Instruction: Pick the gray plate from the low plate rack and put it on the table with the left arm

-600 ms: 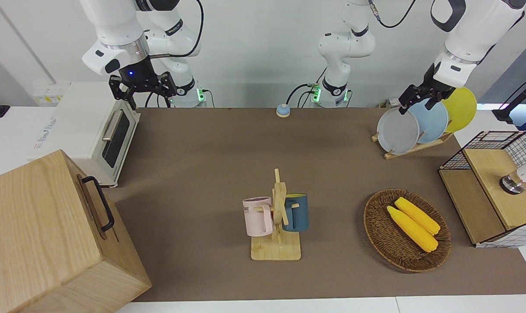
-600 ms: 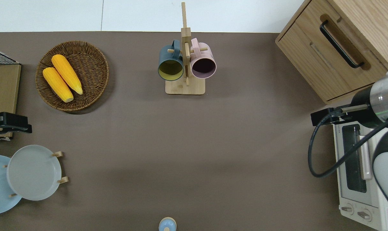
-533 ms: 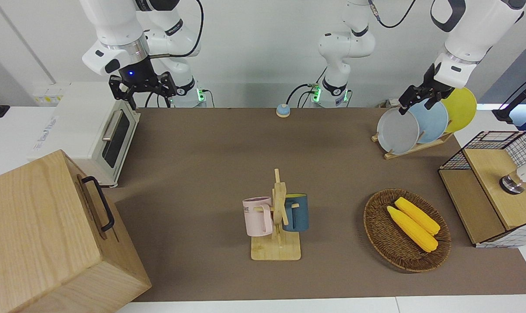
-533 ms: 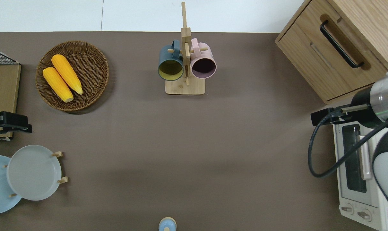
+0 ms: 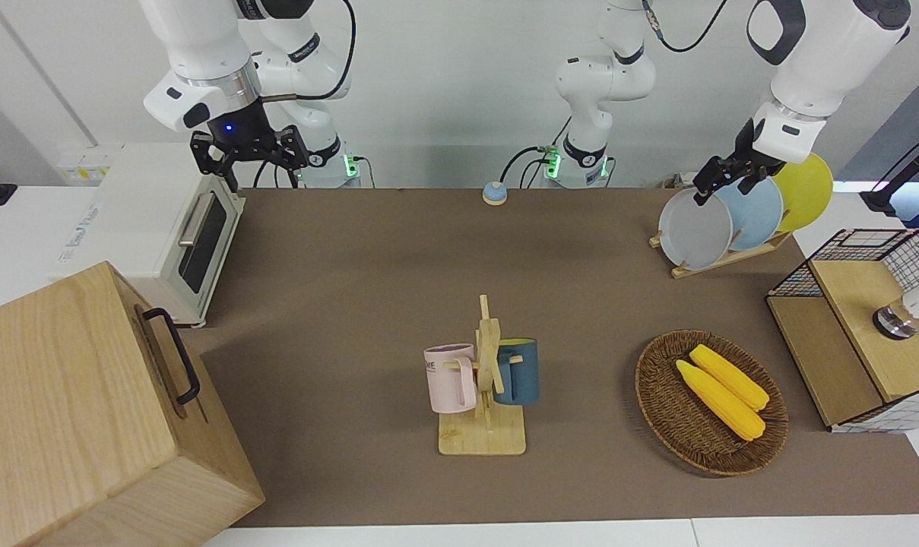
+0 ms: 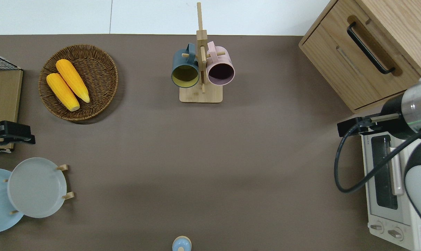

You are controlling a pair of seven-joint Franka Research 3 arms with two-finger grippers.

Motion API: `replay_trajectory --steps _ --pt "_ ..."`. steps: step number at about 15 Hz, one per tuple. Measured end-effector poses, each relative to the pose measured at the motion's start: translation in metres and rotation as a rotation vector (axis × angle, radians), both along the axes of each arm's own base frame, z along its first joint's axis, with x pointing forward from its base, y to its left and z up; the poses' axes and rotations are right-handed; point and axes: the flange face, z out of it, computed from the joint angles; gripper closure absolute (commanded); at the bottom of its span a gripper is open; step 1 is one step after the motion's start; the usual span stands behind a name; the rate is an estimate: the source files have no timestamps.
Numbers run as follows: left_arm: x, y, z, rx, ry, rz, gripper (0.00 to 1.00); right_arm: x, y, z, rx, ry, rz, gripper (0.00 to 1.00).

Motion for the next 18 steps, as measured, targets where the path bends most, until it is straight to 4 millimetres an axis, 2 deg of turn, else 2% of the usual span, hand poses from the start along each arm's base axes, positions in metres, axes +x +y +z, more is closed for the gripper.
replay_trajectory --steps 6,9,14,18 --pt "-0.001 0.001 -0.006 0.054 0.023 -0.011 0.01 0.0 0.0 0.0 0.0 0.0 0.0 0.017" --pt "-0.002 0.004 -0.018 0.126 0.059 -0.031 0.01 0.0 0.0 0.0 0.0 0.0 0.0 0.017" --pt "-0.013 0.004 -0.07 0.283 0.191 -0.119 0.01 0.0 0.0 0.0 0.0 0.0 0.0 0.017" --pt "-0.025 0.016 -0.104 0.389 0.287 -0.18 0.01 0.0 0.0 0.0 0.0 0.0 0.0 0.017"
